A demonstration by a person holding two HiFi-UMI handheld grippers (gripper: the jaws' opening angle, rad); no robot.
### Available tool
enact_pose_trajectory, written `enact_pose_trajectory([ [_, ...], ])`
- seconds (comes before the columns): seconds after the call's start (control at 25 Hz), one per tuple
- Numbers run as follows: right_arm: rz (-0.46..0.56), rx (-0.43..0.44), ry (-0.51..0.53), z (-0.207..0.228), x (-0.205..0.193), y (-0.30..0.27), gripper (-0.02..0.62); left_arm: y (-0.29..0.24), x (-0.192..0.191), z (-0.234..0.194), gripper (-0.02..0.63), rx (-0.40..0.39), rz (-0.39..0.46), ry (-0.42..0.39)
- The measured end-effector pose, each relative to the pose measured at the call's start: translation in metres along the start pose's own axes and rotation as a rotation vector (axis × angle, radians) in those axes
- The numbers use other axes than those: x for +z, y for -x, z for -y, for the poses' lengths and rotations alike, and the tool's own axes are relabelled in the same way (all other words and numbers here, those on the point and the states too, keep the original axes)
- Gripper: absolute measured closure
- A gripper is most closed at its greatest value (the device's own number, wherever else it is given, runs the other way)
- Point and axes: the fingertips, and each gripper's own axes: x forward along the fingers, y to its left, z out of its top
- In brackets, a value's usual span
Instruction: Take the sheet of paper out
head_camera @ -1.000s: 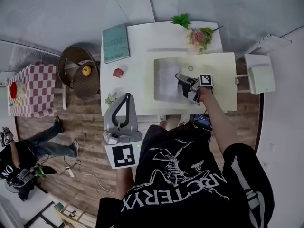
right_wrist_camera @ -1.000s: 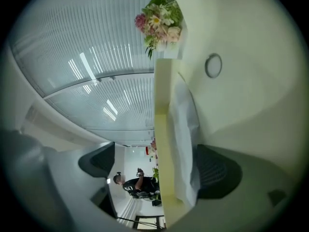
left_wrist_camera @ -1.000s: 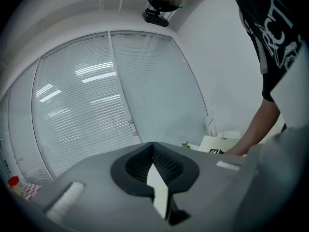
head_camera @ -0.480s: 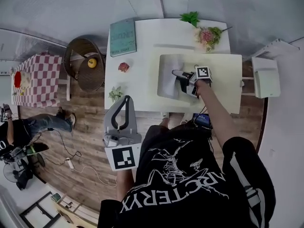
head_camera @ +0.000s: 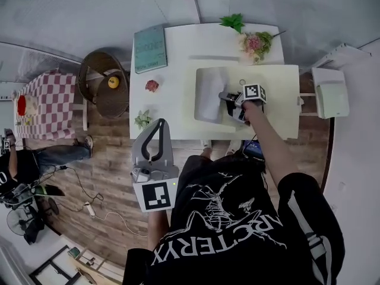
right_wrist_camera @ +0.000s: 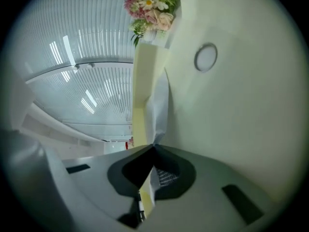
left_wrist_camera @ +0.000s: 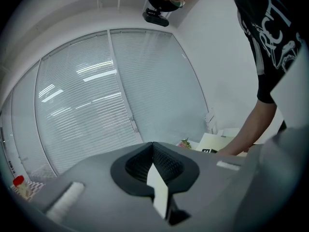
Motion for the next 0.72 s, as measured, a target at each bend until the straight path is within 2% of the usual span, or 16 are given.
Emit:
enact_pose_trajectory([
  [0.08,0.011,0.009,0.048,-0.01,-0.002,0.013,0.583,-0.007,0.005,0.003,0.594,-0.023,0.023,-0.001],
  [0.24,0.019,0.005,0.221,-0.039,-0.013,0.056,0.583,-0.025,0.017,0.016,0.594,-0.082,0.079,0.015],
  [0.4,0.113,-0.019,0.358,-0.073,-0.019,0.118,0.583,-0.046,0.031,0.029,0.594,-0.154,0.139,0.025],
  [0.56,0.243,0.005,0.491,-0.128,-0.019,0.166,0.583,-0.062,0.04,0.036,0.594,-0.198,0.173,0.052],
  [0.72,0.295,-0.003,0.692,-0.195,-0.027,0.185,0.583,-0.071,0.046,0.034,0.594,-0.217,0.199,0.069],
])
